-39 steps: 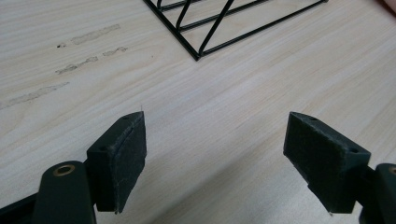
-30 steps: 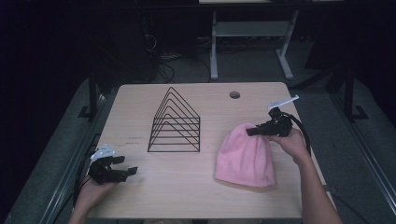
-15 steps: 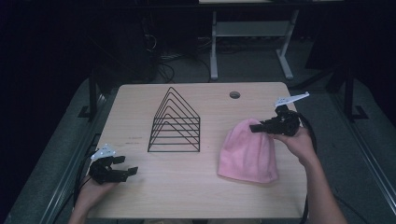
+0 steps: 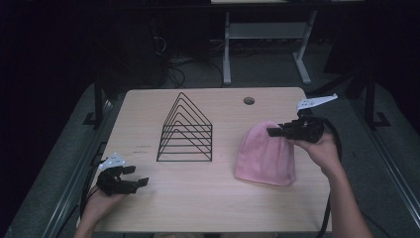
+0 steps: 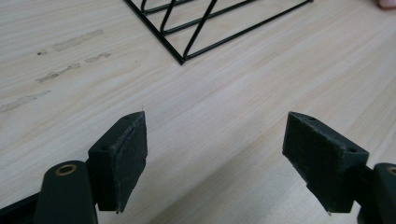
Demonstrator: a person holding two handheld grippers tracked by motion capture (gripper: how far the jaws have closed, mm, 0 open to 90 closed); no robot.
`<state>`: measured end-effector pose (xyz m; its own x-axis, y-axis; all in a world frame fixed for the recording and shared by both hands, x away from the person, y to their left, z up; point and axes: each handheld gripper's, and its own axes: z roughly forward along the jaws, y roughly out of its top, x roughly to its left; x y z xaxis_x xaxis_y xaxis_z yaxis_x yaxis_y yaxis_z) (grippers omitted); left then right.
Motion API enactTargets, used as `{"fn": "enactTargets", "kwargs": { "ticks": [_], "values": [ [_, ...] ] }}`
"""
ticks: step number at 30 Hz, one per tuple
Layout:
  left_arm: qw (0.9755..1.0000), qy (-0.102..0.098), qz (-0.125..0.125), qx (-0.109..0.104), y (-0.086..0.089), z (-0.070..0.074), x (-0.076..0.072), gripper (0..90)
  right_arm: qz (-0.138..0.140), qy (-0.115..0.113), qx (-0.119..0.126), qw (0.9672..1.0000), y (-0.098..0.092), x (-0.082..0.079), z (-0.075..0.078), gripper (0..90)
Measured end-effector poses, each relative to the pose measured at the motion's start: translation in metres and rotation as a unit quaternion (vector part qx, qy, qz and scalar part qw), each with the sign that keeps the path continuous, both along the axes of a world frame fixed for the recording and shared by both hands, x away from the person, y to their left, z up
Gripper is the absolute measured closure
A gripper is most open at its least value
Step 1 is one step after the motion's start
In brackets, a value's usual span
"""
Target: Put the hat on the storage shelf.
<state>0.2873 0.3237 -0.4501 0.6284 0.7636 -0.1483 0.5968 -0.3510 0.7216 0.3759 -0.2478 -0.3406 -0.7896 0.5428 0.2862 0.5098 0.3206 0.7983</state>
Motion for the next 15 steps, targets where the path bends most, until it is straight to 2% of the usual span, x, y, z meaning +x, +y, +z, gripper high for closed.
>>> {"fn": "enactTargets", "kwargs": {
  "ticks": [1, 5, 6, 15],
  "values": [
    [1.0, 0.0, -0.005, 0.006, 0.0, 0.0, 0.0, 21.8, 0.0, -0.002, -0.001, 1.0, 0.0, 0.0, 0.001, 76.1],
    [1.0, -0.002, -0.006, -0.002, -0.001, 0.001, 0.001, 21.9, -0.002, -0.007, 0.0, 1.0, -0.001, -0.001, 0.007, 76.1],
    [1.0, -0.002, -0.007, -0.002, -0.001, 0.001, 0.002, 22.1, 0.0, -0.014, -0.001, 0.9999, -0.001, -0.001, 0.011, 76.1],
    [0.9999, 0.01, -0.011, -0.008, -0.004, -0.001, 0.001, 21.7, 0.006, -0.029, -0.005, 0.9996, 0.0, -0.004, 0.023, 75.9]
  ]
}}
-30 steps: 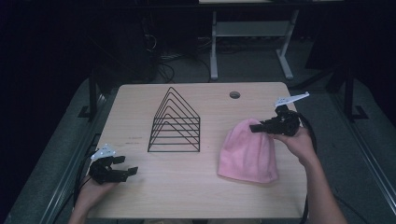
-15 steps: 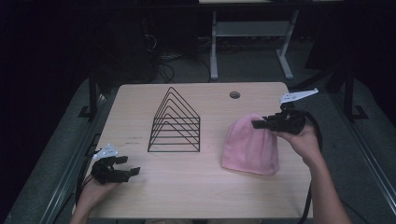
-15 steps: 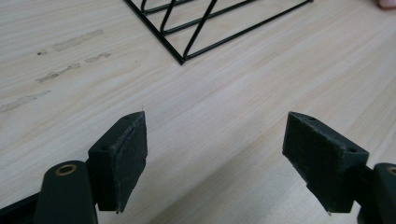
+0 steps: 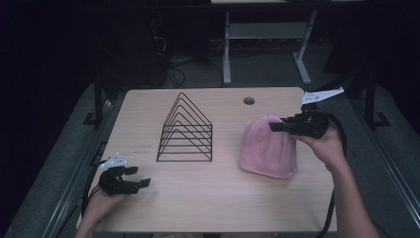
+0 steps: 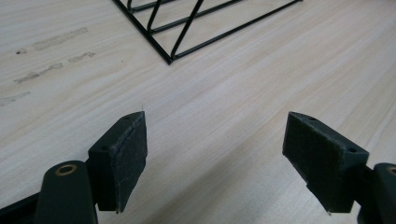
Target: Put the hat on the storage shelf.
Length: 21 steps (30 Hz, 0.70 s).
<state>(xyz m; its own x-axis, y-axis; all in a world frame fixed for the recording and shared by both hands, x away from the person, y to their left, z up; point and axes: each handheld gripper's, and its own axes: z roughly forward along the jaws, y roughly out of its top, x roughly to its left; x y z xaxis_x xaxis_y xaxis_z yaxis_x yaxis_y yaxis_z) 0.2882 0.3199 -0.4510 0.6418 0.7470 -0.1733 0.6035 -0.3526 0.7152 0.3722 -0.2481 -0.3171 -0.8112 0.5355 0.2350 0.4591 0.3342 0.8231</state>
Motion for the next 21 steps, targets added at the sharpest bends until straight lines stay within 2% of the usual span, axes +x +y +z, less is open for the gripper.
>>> {"fn": "enactTargets", "kwargs": {
  "ticks": [16, 21],
  "values": [
    [0.9996, -0.016, -0.012, -0.021, -0.005, 0.014, -0.003, 21.4, 0.003, -0.026, -0.001, 0.9997, 0.004, -0.001, 0.027, 75.8],
    [0.9995, -0.019, -0.016, -0.02, -0.005, 0.016, -0.002, 21.4, 0.002, -0.031, -0.003, 0.9995, 0.005, 0.001, 0.034, 75.8]
  ]
}}
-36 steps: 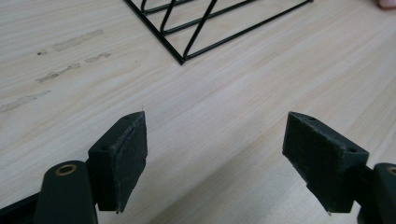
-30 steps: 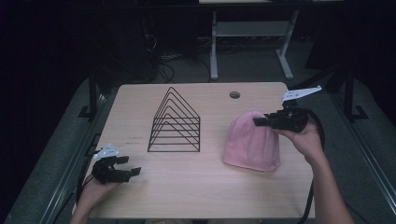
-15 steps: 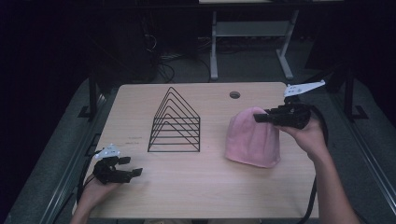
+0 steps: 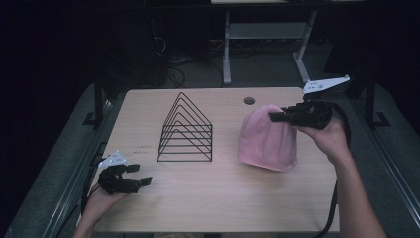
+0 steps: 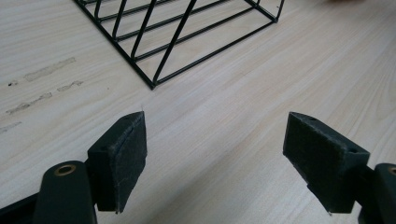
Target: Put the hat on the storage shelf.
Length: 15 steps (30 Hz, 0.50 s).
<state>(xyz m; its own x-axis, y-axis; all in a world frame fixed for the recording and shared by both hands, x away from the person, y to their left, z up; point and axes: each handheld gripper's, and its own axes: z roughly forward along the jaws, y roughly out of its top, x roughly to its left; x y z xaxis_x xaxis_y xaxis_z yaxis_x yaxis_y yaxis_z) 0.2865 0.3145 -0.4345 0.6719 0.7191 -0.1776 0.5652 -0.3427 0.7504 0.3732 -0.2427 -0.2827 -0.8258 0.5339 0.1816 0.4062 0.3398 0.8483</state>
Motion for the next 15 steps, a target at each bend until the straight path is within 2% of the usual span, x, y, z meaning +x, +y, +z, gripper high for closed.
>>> {"fn": "enactTargets", "kwargs": {
  "ticks": [8, 15],
  "values": [
    [1.0, -0.002, -0.003, -0.006, -0.001, 0.008, 0.003, 21.4, 0.005, -0.014, 0.0, 0.9999, 0.006, 0.001, 0.016, 75.8],
    [0.9997, -0.006, -0.023, -0.001, -0.005, 0.017, 0.007, 23.1, 0.008, -0.027, -0.004, 0.9996, 0.01, 0.001, 0.032, 75.7]
  ]
}}
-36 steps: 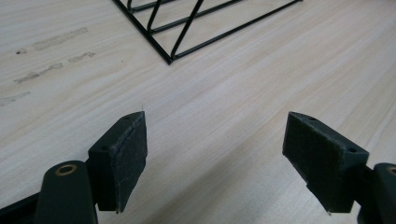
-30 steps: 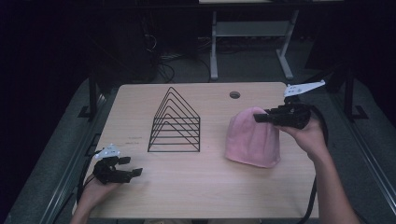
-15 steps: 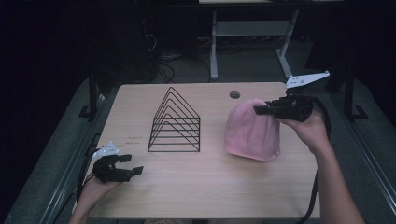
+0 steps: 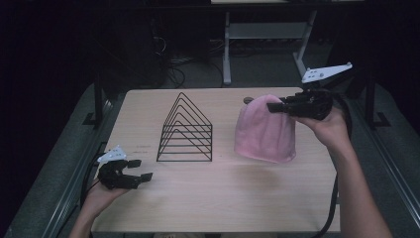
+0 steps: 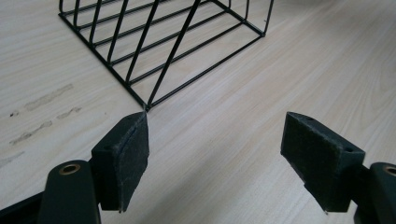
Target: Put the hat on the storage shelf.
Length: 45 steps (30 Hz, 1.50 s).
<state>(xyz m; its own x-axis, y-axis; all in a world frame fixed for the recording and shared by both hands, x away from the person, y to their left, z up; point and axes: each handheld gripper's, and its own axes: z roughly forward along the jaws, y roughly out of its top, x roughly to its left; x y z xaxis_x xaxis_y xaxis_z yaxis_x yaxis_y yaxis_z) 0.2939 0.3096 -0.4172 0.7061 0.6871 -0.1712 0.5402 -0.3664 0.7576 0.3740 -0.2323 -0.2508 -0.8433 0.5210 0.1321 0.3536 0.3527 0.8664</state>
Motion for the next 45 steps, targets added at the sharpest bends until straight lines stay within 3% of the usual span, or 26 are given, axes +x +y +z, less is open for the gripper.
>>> {"fn": "enactTargets", "kwargs": {
  "ticks": [10, 15, 27, 45],
  "values": [
    [0.9998, -0.011, -0.017, 0.001, -0.002, 0.015, 0.006, 22.8, 0.01, -0.012, -0.004, 0.9999, 0.009, 0.0, 0.019, 75.7],
    [0.9994, -0.021, -0.028, -0.002, -0.004, 0.029, 0.009, 22.8, 0.016, -0.018, -0.003, 0.9997, 0.016, 0.003, 0.027, 75.7],
    [0.9974, -0.028, -0.064, -0.016, -0.007, 0.058, 0.011, 23.1, 0.041, -0.033, -0.008, 0.9986, 0.043, 0.008, 0.049, 75.6],
    [0.994, -0.051, -0.096, -0.014, -0.022, 0.097, 0.017, 23.4, 0.079, -0.052, -0.005, 0.9955, 0.085, 0.013, 0.079, 75.6]
  ]
}}
